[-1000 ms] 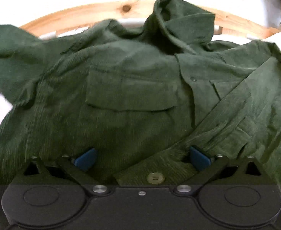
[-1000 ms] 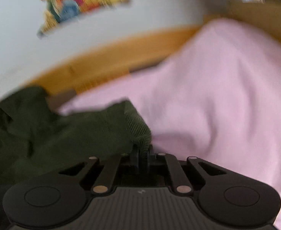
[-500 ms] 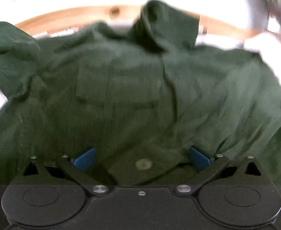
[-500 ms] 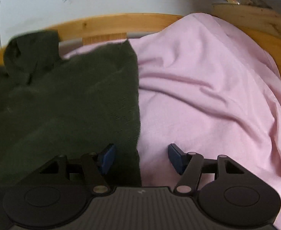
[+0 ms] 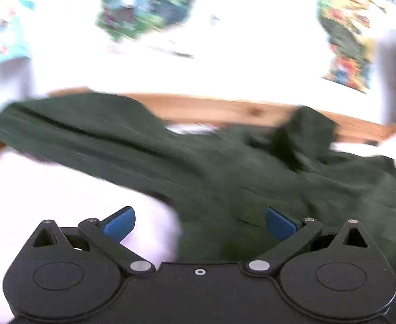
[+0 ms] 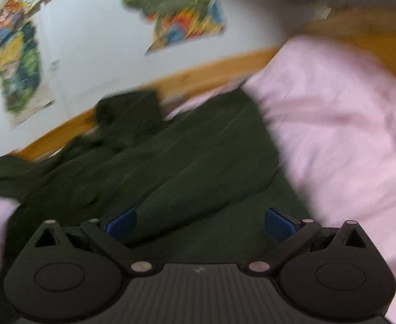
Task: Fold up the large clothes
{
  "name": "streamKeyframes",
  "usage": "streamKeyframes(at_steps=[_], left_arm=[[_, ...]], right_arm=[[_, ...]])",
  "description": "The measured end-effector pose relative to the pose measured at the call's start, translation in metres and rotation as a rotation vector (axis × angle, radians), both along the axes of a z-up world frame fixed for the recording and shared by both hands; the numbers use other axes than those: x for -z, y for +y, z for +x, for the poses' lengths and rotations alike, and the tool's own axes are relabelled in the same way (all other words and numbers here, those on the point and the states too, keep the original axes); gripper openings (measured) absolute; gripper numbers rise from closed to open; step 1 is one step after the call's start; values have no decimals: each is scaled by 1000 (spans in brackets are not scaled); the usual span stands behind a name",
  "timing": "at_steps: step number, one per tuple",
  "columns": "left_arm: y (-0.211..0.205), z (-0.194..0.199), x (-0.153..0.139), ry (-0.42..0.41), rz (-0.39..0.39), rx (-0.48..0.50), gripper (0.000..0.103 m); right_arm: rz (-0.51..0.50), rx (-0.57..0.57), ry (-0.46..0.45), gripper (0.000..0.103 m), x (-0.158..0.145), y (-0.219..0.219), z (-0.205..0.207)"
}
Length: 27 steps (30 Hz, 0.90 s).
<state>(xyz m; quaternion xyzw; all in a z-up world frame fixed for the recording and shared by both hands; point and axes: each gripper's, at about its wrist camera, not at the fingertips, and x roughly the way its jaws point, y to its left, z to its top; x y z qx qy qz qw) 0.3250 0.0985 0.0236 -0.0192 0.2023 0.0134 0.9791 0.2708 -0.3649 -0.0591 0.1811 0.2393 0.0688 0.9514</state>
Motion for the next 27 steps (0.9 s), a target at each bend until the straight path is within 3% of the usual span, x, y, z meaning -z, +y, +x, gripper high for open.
streamKeyframes(at_steps=[3, 8, 11, 13, 15, 17, 18, 23, 25, 27], left_arm=[[47, 16, -7, -12, -28, -181, 102], [131, 43, -9, -37, -289, -528, 95], [163, 53, -13, -76, -415, -654, 90], [171, 56, -16, -114, -482, -715, 78], [172, 57, -20, -144, -504, -723, 34], [159, 65, -26, -151, -433, -730, 11], [149, 67, -31, -174, -390, -730, 7], [101, 70, -72, -316, -250, -653, 3], [80, 71, -94, -377, -201, -553, 3], [33, 68, -115, -456, -77, -358, 3]], right_arm=[[62, -17, 28, 103, 7, 4, 4], [77, -30, 42, 103, 7, 5, 3], [79, -23, 52, 103, 9, 3, 6], [83, -21, 56, 103, 14, 2, 5], [85, -19, 52, 103, 14, 1, 5], [91, -18, 47, 103, 13, 0, 3], [96, -16, 46, 103, 13, -1, 3], [124, -1, 34, 103, 12, -9, 0], [138, 13, 30, 103, 11, -12, -1], [149, 21, 23, 103, 10, -16, -2]])
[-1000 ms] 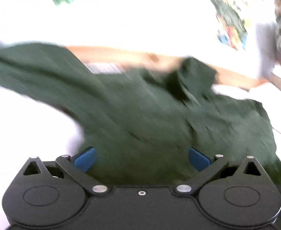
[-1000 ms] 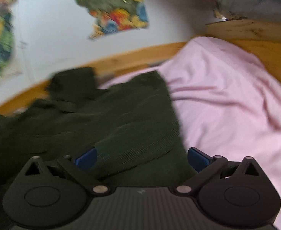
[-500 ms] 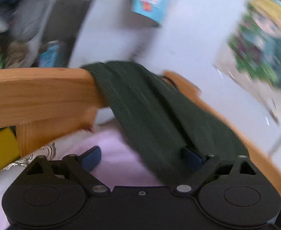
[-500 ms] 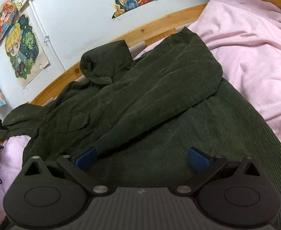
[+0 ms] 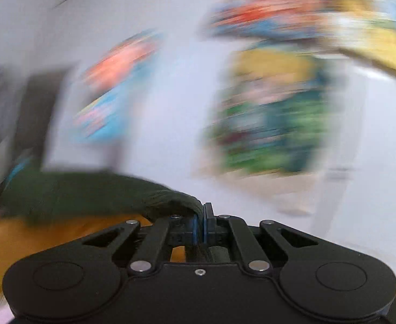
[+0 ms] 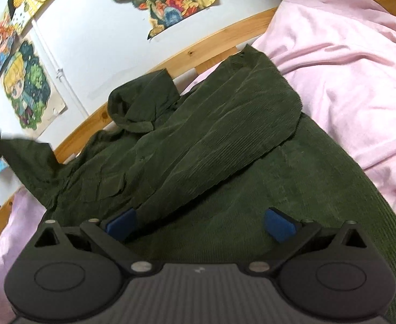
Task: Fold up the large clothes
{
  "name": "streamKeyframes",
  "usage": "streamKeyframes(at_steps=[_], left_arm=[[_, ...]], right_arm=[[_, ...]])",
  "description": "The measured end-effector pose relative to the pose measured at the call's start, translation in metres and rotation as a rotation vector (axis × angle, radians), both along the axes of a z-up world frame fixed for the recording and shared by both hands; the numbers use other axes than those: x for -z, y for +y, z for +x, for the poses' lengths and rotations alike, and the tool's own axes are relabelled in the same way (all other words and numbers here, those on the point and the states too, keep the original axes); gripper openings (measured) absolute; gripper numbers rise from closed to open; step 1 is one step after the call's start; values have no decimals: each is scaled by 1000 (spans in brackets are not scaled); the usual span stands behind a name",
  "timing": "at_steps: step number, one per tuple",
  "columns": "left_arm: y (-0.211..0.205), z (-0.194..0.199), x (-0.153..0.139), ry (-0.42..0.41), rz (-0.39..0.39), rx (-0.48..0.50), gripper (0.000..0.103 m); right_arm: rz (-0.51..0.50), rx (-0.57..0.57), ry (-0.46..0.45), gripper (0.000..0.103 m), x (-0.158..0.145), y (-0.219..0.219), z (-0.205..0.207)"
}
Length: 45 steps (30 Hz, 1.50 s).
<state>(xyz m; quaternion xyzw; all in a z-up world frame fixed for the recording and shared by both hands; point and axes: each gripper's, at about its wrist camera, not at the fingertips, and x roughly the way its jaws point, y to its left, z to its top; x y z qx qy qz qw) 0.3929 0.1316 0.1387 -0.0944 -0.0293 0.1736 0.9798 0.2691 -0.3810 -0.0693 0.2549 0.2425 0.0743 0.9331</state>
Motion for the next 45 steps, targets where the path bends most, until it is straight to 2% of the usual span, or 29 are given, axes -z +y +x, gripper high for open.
streamKeyframes(at_steps=[2, 3, 5, 7, 10, 12, 14, 16, 17, 18, 19, 20, 21, 23, 25, 27, 31, 35, 36, 38, 40, 42, 45], left_arm=[[-49, -8, -9, -33, 166, 176, 3], [-81, -10, -11, -31, 268, 313, 3], [-133, -15, -3, 13, 424, 513, 3], [-180, -20, 16, 102, 518, 724, 4], [-225, -24, 62, 259, 561, 947, 6], [-243, -25, 97, 379, 580, 1053, 12], [-251, -26, 129, 496, 573, 1137, 14], [-250, -33, 150, 560, 568, 1187, 24], [-248, -37, 155, 573, 566, 1200, 36], [-246, -41, 157, 574, 563, 1205, 53], [-242, -45, 157, 569, 557, 1199, 62], [-236, -52, 157, 559, 546, 1192, 78], [-229, -55, 155, 546, 523, 1185, 86], [-218, -61, 148, 550, 465, 1177, 94], [-203, -69, 142, 550, 415, 1163, 95], [-182, -75, 138, 546, 367, 1109, 97], [-131, -70, 132, 528, 244, 899, 101], [-78, -44, 136, 575, 48, 653, 102], [-70, -38, 136, 590, 21, 607, 102], [-61, -29, 139, 631, 17, 516, 102], [-60, -25, 143, 654, 49, 455, 102], [-61, -23, 146, 674, 75, 409, 102], [-62, -19, 149, 701, 83, 379, 102]], right_arm=[[4, 24, -15, 103, -3, -5, -3], [4, 35, -23, 103, -5, -8, -5], [2, 59, -37, 103, -10, -15, -9], [1, 93, -48, 103, -13, -25, -13], [12, 142, -48, 103, -14, -41, -17], [18, 168, -46, 103, -14, -49, -19], [18, 187, -44, 103, -14, -55, -19], [16, 194, -40, 103, -12, -57, -19], [15, 194, -36, 103, -11, -57, -18], [12, 190, -32, 103, -9, -54, -18], [7, 183, -28, 103, -8, -52, -17], [-1, 174, -24, 103, -7, -48, -16], [-16, 162, -21, 103, -6, -44, -15], [-62, 133, -22, 103, -6, -34, -14], [-133, 98, -42, 103, -10, -21, -12], [-207, 70, -67, 103, -17, -5, -9], [-387, -69, -142, 103, -39, 44, 2], [-594, -239, -196, 103, -54, 115, 15], [-643, -277, -211, 103, -56, 132, 17], [-753, -350, -241, 103, -57, 166, 21], [-866, -419, -263, 101, -54, 200, 30], [-930, -481, -275, 97, -48, 226, 40], [-1028, -529, -266, 75, -33, 257, 58]])
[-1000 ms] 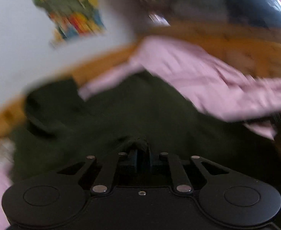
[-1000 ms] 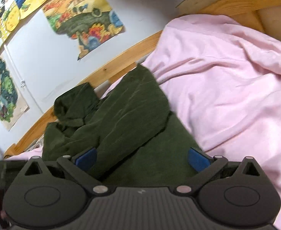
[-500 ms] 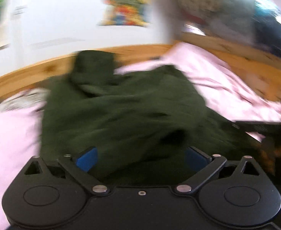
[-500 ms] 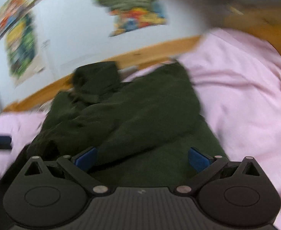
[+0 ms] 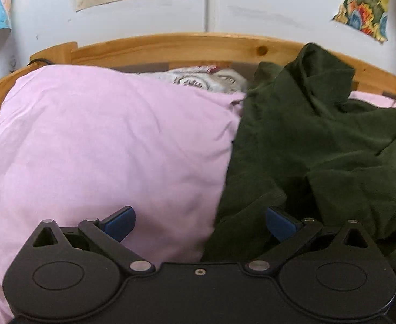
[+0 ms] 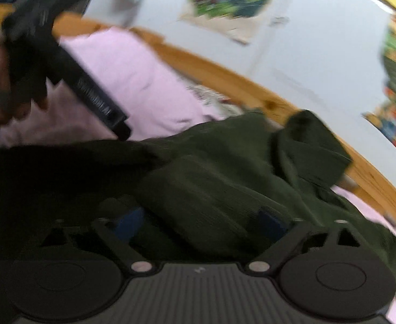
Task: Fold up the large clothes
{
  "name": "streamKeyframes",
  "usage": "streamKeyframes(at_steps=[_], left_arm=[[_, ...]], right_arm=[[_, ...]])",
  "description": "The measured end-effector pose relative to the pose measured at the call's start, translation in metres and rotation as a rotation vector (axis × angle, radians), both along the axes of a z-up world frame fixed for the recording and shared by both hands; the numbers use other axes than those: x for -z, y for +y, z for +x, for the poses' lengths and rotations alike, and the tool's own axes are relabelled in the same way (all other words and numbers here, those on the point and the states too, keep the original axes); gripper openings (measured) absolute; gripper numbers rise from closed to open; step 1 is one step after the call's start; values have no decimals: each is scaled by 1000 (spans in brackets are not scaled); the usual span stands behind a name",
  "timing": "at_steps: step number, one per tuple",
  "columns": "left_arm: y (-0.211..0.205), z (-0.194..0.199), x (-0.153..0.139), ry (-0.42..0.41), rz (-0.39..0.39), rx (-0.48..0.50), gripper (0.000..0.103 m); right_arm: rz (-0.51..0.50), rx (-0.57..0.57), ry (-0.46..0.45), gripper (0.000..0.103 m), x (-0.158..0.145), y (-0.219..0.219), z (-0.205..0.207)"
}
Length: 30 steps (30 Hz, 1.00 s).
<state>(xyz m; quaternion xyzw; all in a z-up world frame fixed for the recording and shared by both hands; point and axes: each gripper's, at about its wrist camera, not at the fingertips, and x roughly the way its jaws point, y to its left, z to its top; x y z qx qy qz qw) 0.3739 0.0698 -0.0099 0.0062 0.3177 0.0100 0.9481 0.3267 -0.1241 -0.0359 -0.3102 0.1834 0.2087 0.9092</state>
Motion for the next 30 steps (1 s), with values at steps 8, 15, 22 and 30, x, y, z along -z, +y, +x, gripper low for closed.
streamKeyframes(at_steps=[8, 15, 22, 30], left_arm=[[7, -2, 0, -14, -9, -2, 102], [2, 7, -8, -90, -71, 55, 102], [-41, 64, -12, -120, -62, 174, 102], [-76, 142, -12, -113, 8, 160, 93]], right_arm=[[352, 162, -43, 12, -49, -69, -7], [711, 588, -146, 18, -70, -218, -73], [1047, 746, 34, 80, -9, -298, -81], [951, 774, 66, 92, 13, -302, -74]])
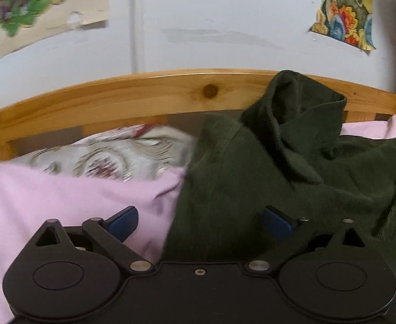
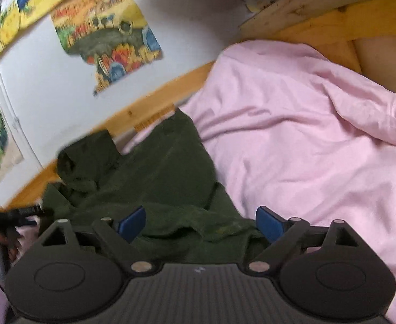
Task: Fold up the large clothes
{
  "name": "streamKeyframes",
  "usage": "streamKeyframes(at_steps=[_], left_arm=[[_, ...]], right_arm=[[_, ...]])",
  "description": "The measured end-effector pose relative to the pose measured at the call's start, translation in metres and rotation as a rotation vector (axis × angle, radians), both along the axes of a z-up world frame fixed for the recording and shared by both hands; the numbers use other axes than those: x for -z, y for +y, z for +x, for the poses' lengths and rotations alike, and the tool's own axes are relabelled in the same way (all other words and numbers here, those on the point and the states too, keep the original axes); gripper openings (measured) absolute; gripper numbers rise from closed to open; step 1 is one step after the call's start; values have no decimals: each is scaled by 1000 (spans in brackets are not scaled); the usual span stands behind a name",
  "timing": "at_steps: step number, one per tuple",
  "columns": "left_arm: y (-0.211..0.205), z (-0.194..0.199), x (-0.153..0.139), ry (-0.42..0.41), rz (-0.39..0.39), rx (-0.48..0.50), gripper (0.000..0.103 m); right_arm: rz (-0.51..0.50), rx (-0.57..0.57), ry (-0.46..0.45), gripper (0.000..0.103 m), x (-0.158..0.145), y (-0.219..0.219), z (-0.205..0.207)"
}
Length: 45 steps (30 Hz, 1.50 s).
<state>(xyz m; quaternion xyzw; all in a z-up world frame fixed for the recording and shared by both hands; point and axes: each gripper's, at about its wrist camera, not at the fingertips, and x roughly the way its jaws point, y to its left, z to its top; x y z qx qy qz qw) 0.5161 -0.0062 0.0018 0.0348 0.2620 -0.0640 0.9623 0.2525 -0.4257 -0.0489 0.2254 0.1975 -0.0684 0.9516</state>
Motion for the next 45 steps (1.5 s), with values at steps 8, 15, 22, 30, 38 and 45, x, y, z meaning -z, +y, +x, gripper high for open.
streamKeyframes(at_steps=[8, 15, 22, 30, 38, 45], left_arm=[[-12, 25, 8, 88, -7, 0, 17], [37, 1, -13, 1, -286, -6, 10], [93, 16, 2, 51, -491, -37, 11], [93, -6, 3, 62, -494, -6, 79], [62, -48, 25, 283, -191, 81, 35], [84, -77, 12, 164, -216, 26, 15]], right_arm=[[-124, 27, 81, 34, 12, 16, 13], [-207, -13, -79, 8, -22, 43, 2], [-399, -84, -19, 8, -31, 58, 63], [-162, -89, 39, 56, -14, 24, 70], [-258, -144, 32, 7, -26, 52, 80], [-372, -239, -167, 5, -77, 85, 73]])
